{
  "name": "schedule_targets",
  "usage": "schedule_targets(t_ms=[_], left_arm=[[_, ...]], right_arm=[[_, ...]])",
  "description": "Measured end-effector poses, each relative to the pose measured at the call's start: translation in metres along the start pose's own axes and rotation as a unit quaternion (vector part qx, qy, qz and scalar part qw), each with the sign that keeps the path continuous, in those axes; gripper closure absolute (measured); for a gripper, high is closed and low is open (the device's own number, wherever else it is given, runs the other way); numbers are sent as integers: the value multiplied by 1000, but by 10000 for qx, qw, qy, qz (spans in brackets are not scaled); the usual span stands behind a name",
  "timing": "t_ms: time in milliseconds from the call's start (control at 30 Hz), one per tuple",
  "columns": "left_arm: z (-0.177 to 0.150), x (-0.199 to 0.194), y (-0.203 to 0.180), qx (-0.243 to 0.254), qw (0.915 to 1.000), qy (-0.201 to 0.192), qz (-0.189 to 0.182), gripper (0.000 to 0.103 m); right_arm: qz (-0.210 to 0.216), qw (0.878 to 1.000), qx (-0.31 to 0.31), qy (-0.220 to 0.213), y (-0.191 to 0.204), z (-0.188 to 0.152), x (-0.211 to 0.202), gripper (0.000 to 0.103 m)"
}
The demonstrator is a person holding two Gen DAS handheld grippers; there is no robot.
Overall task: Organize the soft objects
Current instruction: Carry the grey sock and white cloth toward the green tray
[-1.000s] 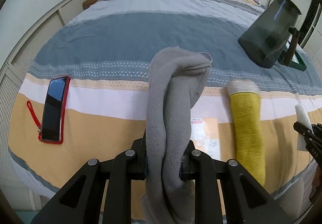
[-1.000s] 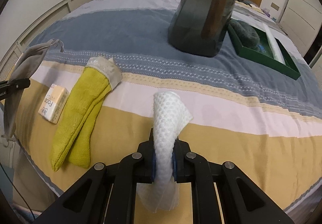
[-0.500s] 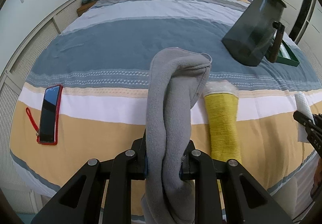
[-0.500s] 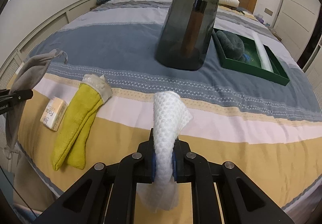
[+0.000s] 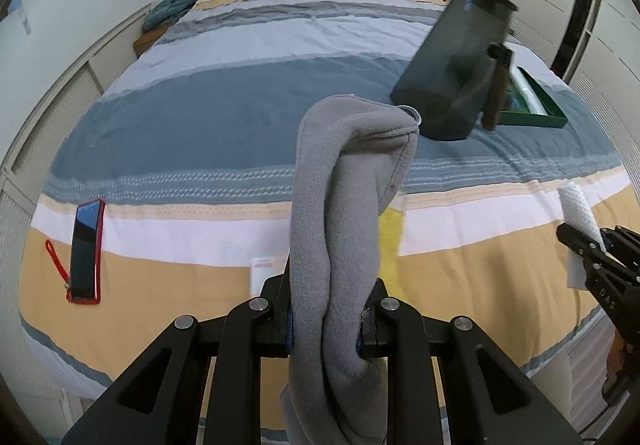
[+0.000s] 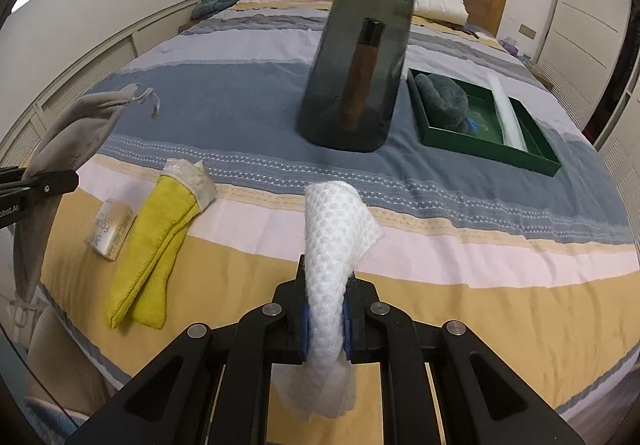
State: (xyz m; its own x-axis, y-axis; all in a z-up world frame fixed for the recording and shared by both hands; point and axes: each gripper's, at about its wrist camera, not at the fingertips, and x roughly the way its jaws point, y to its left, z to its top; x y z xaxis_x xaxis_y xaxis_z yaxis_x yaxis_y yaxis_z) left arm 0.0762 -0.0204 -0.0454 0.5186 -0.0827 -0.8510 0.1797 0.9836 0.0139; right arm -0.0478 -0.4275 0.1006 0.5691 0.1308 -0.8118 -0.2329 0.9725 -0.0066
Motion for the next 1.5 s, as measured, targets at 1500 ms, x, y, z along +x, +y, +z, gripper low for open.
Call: schedule_targets(t_ms=[1500], left_arm=[[59,35,-263,1621,9773,174,-1349,86]], right_arm=[[-956,9887,1151,108,-212,7,34,92]])
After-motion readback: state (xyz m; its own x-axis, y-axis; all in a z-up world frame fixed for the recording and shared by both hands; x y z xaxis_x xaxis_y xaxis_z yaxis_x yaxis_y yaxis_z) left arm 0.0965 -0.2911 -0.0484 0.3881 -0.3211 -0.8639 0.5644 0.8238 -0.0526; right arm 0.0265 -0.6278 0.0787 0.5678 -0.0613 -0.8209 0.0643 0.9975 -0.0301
